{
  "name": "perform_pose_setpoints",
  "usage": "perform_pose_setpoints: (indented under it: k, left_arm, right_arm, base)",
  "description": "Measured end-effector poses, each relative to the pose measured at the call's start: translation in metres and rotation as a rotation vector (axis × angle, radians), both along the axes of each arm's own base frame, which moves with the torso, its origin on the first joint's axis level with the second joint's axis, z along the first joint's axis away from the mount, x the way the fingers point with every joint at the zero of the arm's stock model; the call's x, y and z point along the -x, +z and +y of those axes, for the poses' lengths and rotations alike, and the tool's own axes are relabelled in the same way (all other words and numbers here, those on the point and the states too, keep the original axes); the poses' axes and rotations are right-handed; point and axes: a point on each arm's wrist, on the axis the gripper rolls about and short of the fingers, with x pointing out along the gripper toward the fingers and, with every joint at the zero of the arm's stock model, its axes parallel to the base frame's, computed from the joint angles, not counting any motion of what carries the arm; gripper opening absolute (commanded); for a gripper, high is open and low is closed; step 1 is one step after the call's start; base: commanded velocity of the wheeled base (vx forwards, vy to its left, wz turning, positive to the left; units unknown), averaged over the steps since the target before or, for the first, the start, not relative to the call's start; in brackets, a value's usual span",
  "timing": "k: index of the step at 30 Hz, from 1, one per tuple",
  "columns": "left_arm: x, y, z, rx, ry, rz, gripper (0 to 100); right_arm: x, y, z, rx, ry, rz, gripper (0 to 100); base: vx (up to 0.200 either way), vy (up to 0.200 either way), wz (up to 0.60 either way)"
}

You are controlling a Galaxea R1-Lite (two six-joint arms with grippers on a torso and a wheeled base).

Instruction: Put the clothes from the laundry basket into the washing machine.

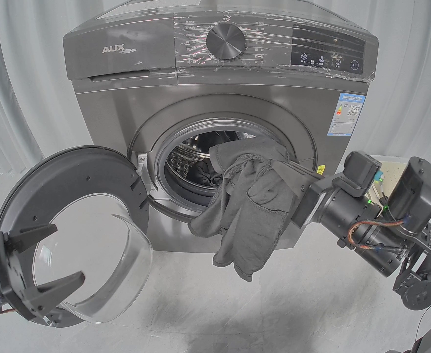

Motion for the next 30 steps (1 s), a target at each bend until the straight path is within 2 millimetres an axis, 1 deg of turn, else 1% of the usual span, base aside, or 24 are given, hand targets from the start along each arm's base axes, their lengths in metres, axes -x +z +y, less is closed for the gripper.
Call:
perform_pose_setpoints:
  k: [2, 6, 10, 13, 17, 20, 25, 30]
  left_arm:
    - [-0.012, 0.002, -0.008, 0.003, -0.011, -0.005, 100]
    - [-0.039, 0.002, -0.03, 0.014, -0.039, -0.007, 100]
    - [-0.059, -0.004, -0.05, 0.016, -0.063, 0.001, 100]
    - [-0.074, -0.012, -0.065, 0.011, -0.083, 0.018, 100]
    - [-0.085, -0.028, -0.082, -0.023, -0.117, 0.08, 100]
    - [-0.089, -0.038, -0.093, -0.047, -0.147, 0.122, 100]
    - [-0.097, -0.049, -0.104, -0.068, -0.17, 0.157, 100]
    - [-0.111, -0.06, -0.119, -0.063, -0.187, 0.149, 100]
  right_arm:
    - [-0.004, -0.003, 0.003, 0.004, -0.004, 0.006, 0]
    - [-0.013, -0.011, 0.012, 0.016, -0.02, 0.023, 0]
    - [-0.022, -0.017, 0.019, 0.024, -0.039, 0.036, 0]
    - [-0.029, -0.019, 0.024, 0.025, -0.051, 0.039, 0]
    - [-0.037, -0.019, 0.031, 0.017, -0.072, 0.034, 0]
    - [-0.041, -0.02, 0.034, 0.016, -0.082, 0.035, 0]
    - [-0.044, -0.023, 0.037, 0.018, -0.085, 0.038, 0]
    - [-0.046, -0.025, 0.038, 0.02, -0.087, 0.04, 0]
  base:
    - [0.0, 0.0, 0.0]
    - [0.0, 0.0, 0.0]
    - [0.0, 0.0, 0.0]
    - [0.0, 0.0, 0.0]
    - [0.0, 0.0, 0.0]
    - [0.0, 0.0, 0.0]
    - [0.0, 0.0, 0.0]
    - [0.0, 0.0, 0.0]
